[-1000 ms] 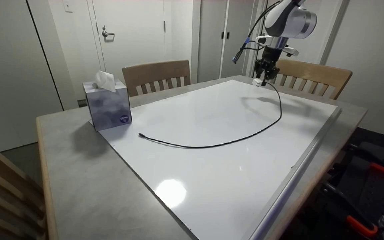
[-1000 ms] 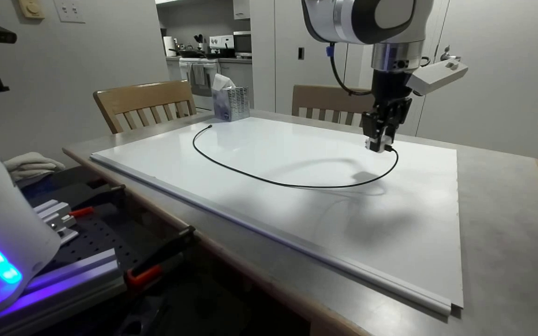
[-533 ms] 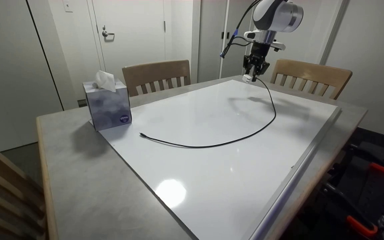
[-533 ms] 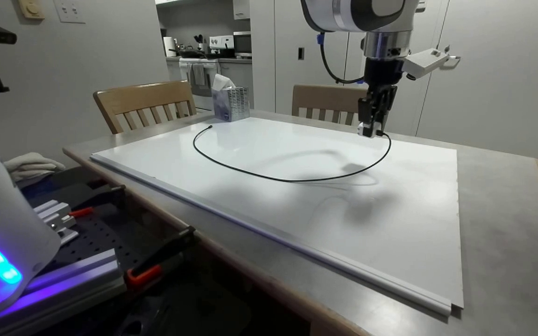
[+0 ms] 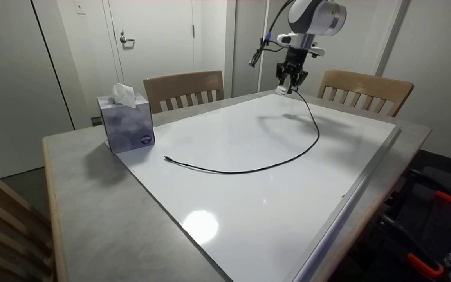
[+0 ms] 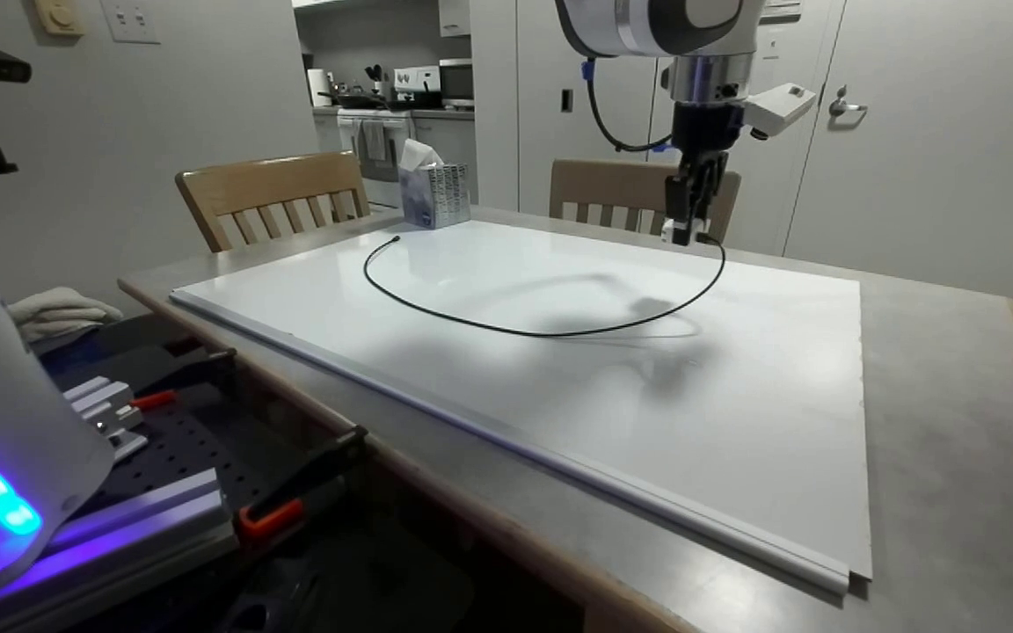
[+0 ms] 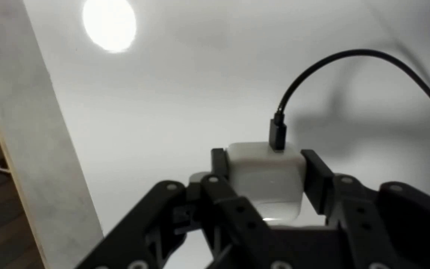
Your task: Put the charger in a circle
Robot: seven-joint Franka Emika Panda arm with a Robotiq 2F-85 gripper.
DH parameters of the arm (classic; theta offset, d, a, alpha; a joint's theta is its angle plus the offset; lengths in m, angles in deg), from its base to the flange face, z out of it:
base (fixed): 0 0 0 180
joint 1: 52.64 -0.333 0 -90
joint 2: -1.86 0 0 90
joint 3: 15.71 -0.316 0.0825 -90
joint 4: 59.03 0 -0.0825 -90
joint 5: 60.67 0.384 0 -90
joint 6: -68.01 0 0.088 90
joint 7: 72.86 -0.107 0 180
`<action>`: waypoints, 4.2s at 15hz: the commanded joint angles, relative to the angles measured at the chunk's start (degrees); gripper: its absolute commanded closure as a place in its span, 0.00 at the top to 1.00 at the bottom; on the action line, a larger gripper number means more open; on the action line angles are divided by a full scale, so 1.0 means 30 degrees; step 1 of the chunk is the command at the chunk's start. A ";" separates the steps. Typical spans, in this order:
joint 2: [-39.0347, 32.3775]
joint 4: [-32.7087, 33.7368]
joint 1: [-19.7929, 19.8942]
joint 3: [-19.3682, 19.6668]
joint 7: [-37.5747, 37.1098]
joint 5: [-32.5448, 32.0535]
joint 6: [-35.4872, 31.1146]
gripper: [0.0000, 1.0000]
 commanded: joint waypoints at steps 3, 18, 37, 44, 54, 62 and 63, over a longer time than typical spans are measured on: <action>-0.1202 0.2624 -0.1890 -0.0759 0.3571 0.0197 0.1622 0.26; -0.2198 0.3868 -0.3993 -0.1732 0.8875 0.0362 0.3667 0.26; -0.1839 0.2356 -0.6674 -0.1190 1.2836 -0.1497 0.3406 0.26; -0.1803 0.2394 -0.7097 -0.1245 1.3340 -0.1825 0.4516 0.26; -0.1745 0.0909 -0.5860 -0.5595 1.2889 -0.6539 0.7539 0.26; -0.0436 -0.1766 -0.8405 -0.2198 1.0232 -0.4408 0.3490 0.26; -0.0306 -0.1952 -0.8434 -0.2219 1.0128 -0.4227 0.3513 0.26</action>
